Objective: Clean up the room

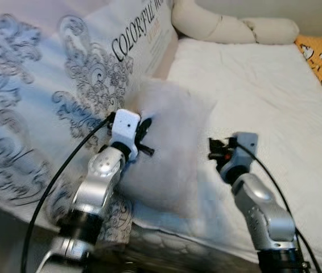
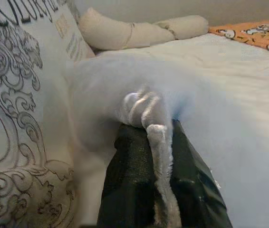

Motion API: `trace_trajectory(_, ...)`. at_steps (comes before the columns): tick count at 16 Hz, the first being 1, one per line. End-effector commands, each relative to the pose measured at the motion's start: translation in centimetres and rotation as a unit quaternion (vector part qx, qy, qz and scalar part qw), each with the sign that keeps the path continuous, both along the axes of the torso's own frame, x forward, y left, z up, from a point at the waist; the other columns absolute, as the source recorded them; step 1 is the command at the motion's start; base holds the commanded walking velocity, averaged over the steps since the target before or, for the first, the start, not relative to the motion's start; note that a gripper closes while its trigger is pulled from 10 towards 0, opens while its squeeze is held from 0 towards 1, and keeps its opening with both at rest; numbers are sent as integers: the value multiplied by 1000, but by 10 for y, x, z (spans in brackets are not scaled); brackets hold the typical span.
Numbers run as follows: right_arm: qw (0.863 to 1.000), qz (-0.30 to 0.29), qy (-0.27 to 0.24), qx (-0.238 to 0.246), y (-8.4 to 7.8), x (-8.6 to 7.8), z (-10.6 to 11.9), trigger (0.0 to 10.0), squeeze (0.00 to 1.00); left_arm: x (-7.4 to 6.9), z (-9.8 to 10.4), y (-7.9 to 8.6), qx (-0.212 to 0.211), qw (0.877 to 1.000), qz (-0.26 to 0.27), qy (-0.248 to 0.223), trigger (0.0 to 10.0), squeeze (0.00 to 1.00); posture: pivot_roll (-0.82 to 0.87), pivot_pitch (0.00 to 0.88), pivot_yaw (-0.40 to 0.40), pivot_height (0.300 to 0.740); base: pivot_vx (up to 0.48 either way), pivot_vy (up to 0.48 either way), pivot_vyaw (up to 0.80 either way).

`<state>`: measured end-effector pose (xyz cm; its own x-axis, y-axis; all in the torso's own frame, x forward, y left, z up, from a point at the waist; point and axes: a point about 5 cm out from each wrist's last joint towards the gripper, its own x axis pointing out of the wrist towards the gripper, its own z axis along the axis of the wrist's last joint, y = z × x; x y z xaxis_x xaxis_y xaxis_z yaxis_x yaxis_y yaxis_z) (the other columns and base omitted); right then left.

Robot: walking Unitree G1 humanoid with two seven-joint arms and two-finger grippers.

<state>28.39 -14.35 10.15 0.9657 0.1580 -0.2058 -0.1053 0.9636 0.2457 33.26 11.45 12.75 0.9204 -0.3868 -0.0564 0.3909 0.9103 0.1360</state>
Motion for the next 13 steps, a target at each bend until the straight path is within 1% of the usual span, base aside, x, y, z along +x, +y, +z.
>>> trace_trajectory(1, 1000, -11, 0, -6, -5, 1, 0, 10000, 1000, 8, 14, 0, 8, 999, 5, -37, 10000, 0, -16, 0, 9, 740, 0, 0, 0)
trace_trajectory(3, 1000, 0, 1, -31, -13, -2, -4, 10000, 1000, 29, 14, 3, 50, 996, 45, -52, 10000, 0, -21, 0, 8, 740, 0, 0, 0)
trace_trajectory(5, 999, 19, -2, -51, -18, -4, -5, 10000, 1000, 34, 18, 4, 61, 995, 54, -61, 10000, 0, -28, 0, 12, 740, 0, 0, 0)
trace_trajectory(6, 998, 42, -9, -56, -20, -6, -3, 10000, 1000, 38, 19, 4, 62, 995, 55, -63, 10000, 0, -33, 0, 16, 740, 0, 0, 0)
trace_trajectory(7, 996, 62, -18, -63, -21, -7, -1, 10000, 1000, 39, 20, 4, 65, 994, 52, -64, 10000, 0, -34, 0, 16, 740, 0, 0, 0)
trace_trajectory(8, 991, 108, -36, -76, -22, -8, 7, 10000, 1000, 44, 22, 5, 75, 993, 59, -73, 10000, 0, -35, 0, 16, 740, 0, 0, 0)
trace_trajectory(10, 988, 127, -50, -75, -22, -9, 12, 10000, 1000, 46, 21, 6, 99, 990, 53, -85, 10000, 0, -36, 0, 16, 740, 0, 0, 0)
trace_trajectory(12, 978, 185, -65, -65, -18, -18, 17, 10000, 1000, 44, 15, 2, 126, 988, 23, -86, 10000, 0, -34, 0, 17, 740, 0, 0, 0)
trace_trajectory(13, 973, 212, -70, -57, -16, -22, 18, 10000, 1000, 43, 12, 2, 138, 987, 20, -84, 10000, 0, -35, 0, 17, 740, 0, 0, 0)
